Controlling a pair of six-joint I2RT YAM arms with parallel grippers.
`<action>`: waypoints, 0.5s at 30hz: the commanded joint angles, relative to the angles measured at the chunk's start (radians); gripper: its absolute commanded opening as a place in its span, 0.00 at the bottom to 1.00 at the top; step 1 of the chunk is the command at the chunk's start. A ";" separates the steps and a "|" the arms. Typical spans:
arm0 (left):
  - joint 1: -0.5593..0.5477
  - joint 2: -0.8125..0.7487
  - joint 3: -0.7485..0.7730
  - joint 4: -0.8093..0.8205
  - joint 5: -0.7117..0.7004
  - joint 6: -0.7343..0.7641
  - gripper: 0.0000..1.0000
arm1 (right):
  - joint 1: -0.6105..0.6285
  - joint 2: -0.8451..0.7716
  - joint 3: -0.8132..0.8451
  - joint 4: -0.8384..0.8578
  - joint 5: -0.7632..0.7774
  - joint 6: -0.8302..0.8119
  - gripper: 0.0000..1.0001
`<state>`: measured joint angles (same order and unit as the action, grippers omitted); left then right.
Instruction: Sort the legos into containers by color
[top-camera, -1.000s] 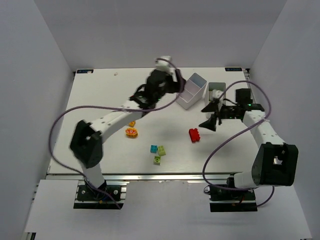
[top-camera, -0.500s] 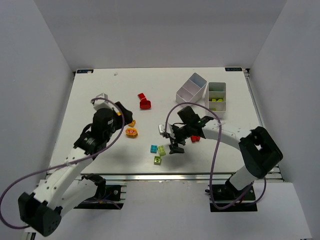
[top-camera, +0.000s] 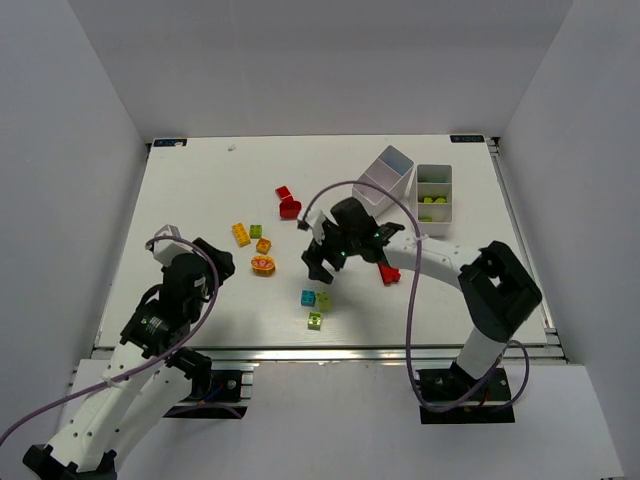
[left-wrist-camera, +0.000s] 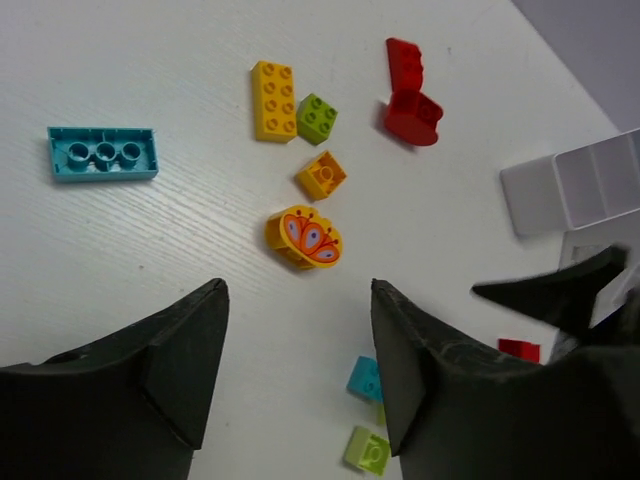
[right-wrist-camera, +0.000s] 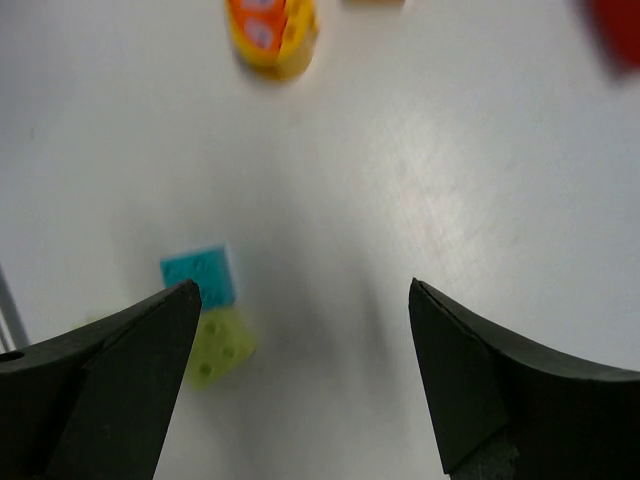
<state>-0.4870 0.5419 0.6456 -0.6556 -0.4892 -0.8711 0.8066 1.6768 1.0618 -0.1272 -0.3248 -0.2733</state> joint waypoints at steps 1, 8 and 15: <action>0.004 0.023 0.003 -0.052 0.007 -0.017 0.67 | -0.004 0.050 0.151 0.115 -0.024 0.032 0.89; 0.004 -0.054 0.015 -0.105 0.006 -0.068 0.61 | -0.012 0.296 0.452 0.198 -0.275 -0.076 0.89; 0.004 -0.158 0.012 -0.193 -0.015 -0.146 0.66 | -0.011 0.564 0.736 0.164 -0.255 -0.090 0.89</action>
<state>-0.4870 0.4046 0.6460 -0.7891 -0.4854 -0.9607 0.7933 2.1986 1.7302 0.0376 -0.5579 -0.3420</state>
